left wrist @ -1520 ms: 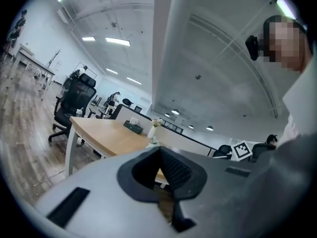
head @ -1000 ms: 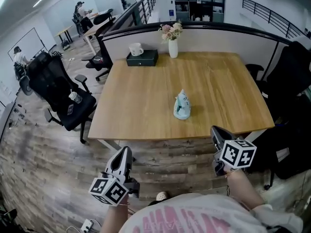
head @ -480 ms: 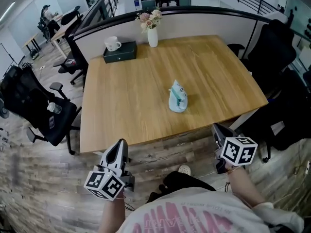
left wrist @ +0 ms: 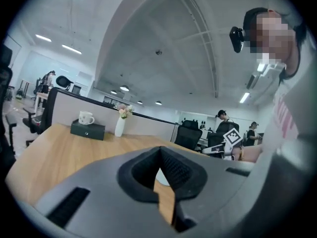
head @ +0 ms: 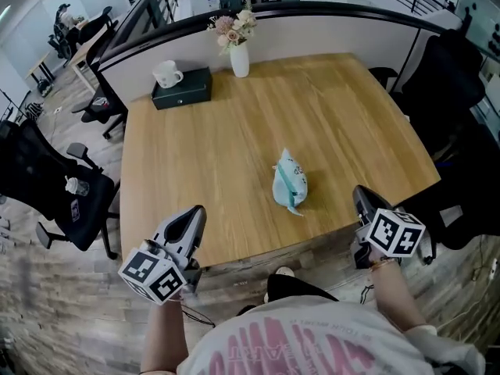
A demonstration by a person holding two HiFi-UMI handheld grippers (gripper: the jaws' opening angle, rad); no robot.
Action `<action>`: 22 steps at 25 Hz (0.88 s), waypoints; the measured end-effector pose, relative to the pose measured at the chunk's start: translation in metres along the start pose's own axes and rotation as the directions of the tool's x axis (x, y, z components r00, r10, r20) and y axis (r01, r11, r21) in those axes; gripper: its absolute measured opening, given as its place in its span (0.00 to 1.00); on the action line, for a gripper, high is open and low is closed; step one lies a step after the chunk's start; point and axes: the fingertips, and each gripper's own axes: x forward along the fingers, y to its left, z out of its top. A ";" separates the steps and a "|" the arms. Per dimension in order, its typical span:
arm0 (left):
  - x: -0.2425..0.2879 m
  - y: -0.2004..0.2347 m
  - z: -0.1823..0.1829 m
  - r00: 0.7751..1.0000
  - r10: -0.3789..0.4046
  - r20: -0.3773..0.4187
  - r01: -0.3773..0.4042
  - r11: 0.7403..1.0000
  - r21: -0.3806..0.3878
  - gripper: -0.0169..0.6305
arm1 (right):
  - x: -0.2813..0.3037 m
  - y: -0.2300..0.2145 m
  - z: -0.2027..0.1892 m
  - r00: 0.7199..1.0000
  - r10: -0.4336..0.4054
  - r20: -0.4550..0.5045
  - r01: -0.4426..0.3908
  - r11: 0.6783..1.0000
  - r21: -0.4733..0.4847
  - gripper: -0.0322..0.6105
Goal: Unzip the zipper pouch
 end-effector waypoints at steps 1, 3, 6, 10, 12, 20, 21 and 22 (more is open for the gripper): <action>0.011 0.005 0.005 1.000 -0.025 -0.009 0.025 0.999 0.022 0.03 | 0.009 -0.003 0.006 1.000 -0.003 0.003 0.003 1.000 0.002 0.05; 0.033 0.013 0.012 0.996 -0.080 -0.036 0.082 0.994 0.067 0.03 | 0.024 -0.009 0.015 1.000 -0.009 0.002 0.009 1.000 0.009 0.05; 0.068 0.022 0.018 0.985 -0.147 -0.093 0.159 0.977 0.139 0.03 | 0.038 -0.021 0.025 1.000 -0.025 0.002 0.025 1.000 0.011 0.05; 0.114 0.033 0.014 0.958 -0.221 -0.182 0.255 0.947 0.197 0.03 | 0.045 -0.035 0.024 0.998 -0.063 -0.003 0.063 0.997 0.035 0.05; 0.136 0.037 0.013 0.935 -0.269 -0.232 0.321 0.920 0.226 0.03 | 0.046 -0.041 0.019 0.996 -0.087 -0.011 0.087 0.995 0.051 0.05; 0.219 0.040 0.007 0.789 -0.495 -0.364 0.603 0.734 0.311 0.03 | 0.009 -0.062 0.015 0.961 -0.277 -0.013 0.277 0.953 0.127 0.05; 0.228 0.039 0.004 0.768 -0.517 -0.377 0.632 0.704 0.323 0.03 | 0.003 -0.062 0.015 0.953 -0.303 -0.010 0.301 0.945 0.131 0.05; 0.237 0.038 -0.001 0.744 -0.538 -0.395 0.662 0.671 0.334 0.03 | -0.004 -0.063 0.014 0.944 -0.329 -0.010 0.327 0.936 0.133 0.05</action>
